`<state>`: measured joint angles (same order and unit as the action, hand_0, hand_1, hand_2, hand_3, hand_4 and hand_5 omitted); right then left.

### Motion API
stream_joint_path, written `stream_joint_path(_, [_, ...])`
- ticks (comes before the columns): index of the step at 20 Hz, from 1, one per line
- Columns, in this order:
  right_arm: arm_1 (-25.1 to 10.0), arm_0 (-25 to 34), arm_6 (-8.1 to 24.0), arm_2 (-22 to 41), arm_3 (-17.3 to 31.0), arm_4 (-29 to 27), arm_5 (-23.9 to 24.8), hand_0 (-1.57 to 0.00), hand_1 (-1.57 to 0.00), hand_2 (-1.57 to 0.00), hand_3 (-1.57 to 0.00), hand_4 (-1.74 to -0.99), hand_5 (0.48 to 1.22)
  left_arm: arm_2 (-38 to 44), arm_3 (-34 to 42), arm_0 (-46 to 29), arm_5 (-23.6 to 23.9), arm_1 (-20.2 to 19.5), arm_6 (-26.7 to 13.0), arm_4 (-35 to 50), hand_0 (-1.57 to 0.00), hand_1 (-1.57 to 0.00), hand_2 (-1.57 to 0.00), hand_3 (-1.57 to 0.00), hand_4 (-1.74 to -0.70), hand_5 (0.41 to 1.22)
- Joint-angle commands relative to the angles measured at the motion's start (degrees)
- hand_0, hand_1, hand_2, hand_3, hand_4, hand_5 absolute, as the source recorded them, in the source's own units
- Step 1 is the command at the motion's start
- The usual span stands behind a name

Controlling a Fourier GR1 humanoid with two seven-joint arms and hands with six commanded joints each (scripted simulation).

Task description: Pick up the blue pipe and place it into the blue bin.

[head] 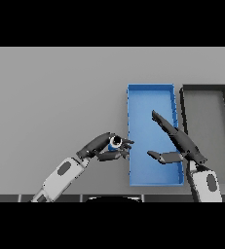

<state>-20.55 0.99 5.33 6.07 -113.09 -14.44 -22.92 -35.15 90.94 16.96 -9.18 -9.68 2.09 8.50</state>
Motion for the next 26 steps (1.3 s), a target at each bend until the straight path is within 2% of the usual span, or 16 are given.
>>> stream_joint_path(1, [-0.5, 1.96, 2.0, 1.19, -1.02, -0.91, -0.62, 0.0, 0.0, 0.0, 0.0, -1.286, 0.52, 0.51, -0.38, 0.51, -0.03, -0.09, -0.21, 0.25, -1.57, -1.57, -1.57, -1.44, -1.73, 1.221])
stream_joint_path(4, [-1.57, 6.47, 6.42, 4.36, -3.46, -4.06, -2.59, 0.0, 0.0, 0.0, 0.0, -1.301, 0.52, 0.57, 0.48, 0.15, -0.33, -1.05, -0.34, 0.27, -1.57, -1.57, -1.57, -1.44, -1.73, 1.221])
stream_joint_path(7, [-2.14, 12.04, 10.11, 6.63, -3.3, -5.56, -4.02, 0.0, 0.0, 0.0, 0.0, -1.297, 0.526, 0.95, -1.23, 1.79, -0.24, -0.12, -0.98, -0.15, -1.57, -1.57, -1.57, -1.43, -1.73, 1.221])
stream_joint_path(9, [-0.94, 14.81, 10.47, 9.38, -3.27, -4.6, -5.1, 0.0, 0.0, 0.0, 0.0, -1.303, 0.532, 0.48, -0.9, 0.62, -0.52, -0.4, -0.04, -0.32, -1.57, -1.57, -1.57, -1.44, -1.73, 1.221])
stream_joint_path(15, [1.9, 22.43, 13.38, 13.18, 1.17, -5.26, -8.12, 0.0, 0.0, 0.0, 0.0, -1.251, 0.535, 1.29, -1.59, 1.37, -2.22, -0.3, 2.08, 1.0, -1.57, -1.57, -1.57, -1.48, -1.73, 1.221])
stream_joint_path(18, [5.07, 26.15, 16.11, 14.81, 5.21, -3.55, -7.49, 0.0, 0.0, 0.0, 0.0, -1.226, 0.52, 1.25, -2.03, 2.06, -2.95, 0.21, 0.01, 1.91, -1.57, -1.57, -1.57, -1.51, -1.73, 1.221])
stream_joint_path(22, [7.4, 29.66, 16.12, 15.28, 9.41, -3.06, -8.49, 0.0, 0.0, -0.02, 0.0, -1.225, 0.511, 1.58, -1.91, 1.56, -3.49, -0.56, 0.41, 2.18, -1.57, -1.57, -1.57, -1.5, -1.73, 1.221])
stream_joint_path(23, [8.38, 30.57, 16.3, 15.86, 10.1, -2.95, -8.66, 0.0, -0.01, -0.04, 0.0, -1.231, 0.512, 1.69, -2.11, 1.74, -3.75, -0.71, 0.21, 2.29, -1.57, -1.57, -1.57, -1.45, -1.72, 1.221])
stream_joint_path(24, [8.57, 31.53, 16.49, 15.88, 10.75, -3.52, -9.28, -0.01, -0.04, -0.07, -0.01, -1.241, 0.516, 1.25, -2.19, 1.39, -4.33, -0.13, 0.25, 2.85, -1.57, -1.57, -1.57, -1.47, -1.72, 1.221])
stream_joint_path(25, [8.97, 32.18, 17.13, 16.24, 11.85, -3.7, -9.92, -0.05, -0.08, -0.11, -0.04, -1.268, 0.519, 1.33, -1.68, 1.37, -5.08, -0.52, 0.76, 3.34, -1.57, -1.57, -1.57, -1.4, -1.72, 1.221])
stream_joint_path(26, [9.43, 32.78, 17.18, 16.36, 12.62, -3.8, -10.36, -0.14, -0.17, -0.19, -0.11, -1.308, 0.523, 1.66, -1.9, 2.08, -4.62, -0.64, 2.65, 2.02, -1.5, -1.39, -1.37, -1.15, -1.63, 1.221])
